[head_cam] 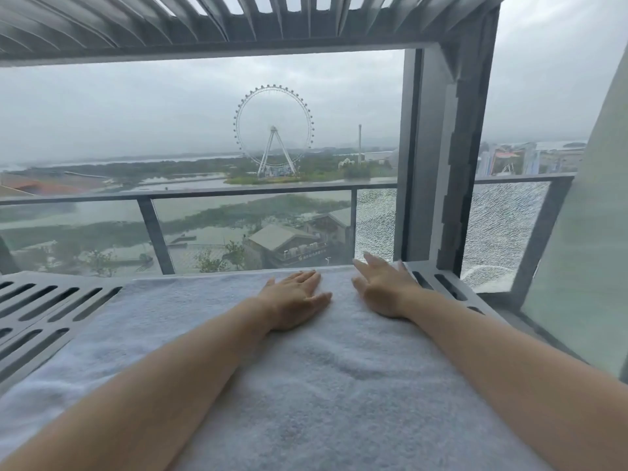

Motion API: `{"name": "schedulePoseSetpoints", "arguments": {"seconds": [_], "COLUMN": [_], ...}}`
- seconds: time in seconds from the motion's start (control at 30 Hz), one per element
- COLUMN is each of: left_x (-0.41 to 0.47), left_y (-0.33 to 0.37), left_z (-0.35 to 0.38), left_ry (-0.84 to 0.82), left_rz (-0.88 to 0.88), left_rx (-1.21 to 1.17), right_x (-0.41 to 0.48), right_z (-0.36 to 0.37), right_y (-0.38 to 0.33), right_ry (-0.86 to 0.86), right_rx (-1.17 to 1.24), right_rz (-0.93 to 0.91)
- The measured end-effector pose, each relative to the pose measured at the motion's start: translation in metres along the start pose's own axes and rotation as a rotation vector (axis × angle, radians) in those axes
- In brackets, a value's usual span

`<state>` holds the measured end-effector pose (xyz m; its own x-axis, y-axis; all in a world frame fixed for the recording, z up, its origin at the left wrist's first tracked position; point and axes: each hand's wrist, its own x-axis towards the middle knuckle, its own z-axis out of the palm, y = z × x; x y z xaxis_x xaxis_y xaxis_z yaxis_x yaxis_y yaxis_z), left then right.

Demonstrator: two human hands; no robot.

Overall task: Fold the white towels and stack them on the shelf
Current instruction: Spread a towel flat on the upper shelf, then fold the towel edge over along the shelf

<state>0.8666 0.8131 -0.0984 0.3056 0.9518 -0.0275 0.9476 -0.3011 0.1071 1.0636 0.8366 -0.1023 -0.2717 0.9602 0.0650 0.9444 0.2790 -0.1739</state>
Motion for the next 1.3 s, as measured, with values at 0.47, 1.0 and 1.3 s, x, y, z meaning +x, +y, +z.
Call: {"name": "schedulePoseSetpoints", "arguments": {"seconds": [0.47,1.0,1.3], "left_x": [-0.077,-0.174,-0.231], "left_y": [-0.010,-0.035,-0.077], "left_z": [-0.003,0.003,0.001], "left_ry": [-0.040,-0.033,-0.010], "left_rz": [-0.054,-0.109,-0.168], "left_rx": [-0.014,-0.028,-0.022], "right_x": [-0.029,-0.088,-0.115], "right_z": [0.000,0.024,0.026], "right_y": [-0.081,-0.148,-0.163], "right_ry": [-0.073,-0.148,-0.164], "right_rx": [-0.012,-0.030,-0.044], "right_rz": [-0.166,-0.240,-0.203]}}
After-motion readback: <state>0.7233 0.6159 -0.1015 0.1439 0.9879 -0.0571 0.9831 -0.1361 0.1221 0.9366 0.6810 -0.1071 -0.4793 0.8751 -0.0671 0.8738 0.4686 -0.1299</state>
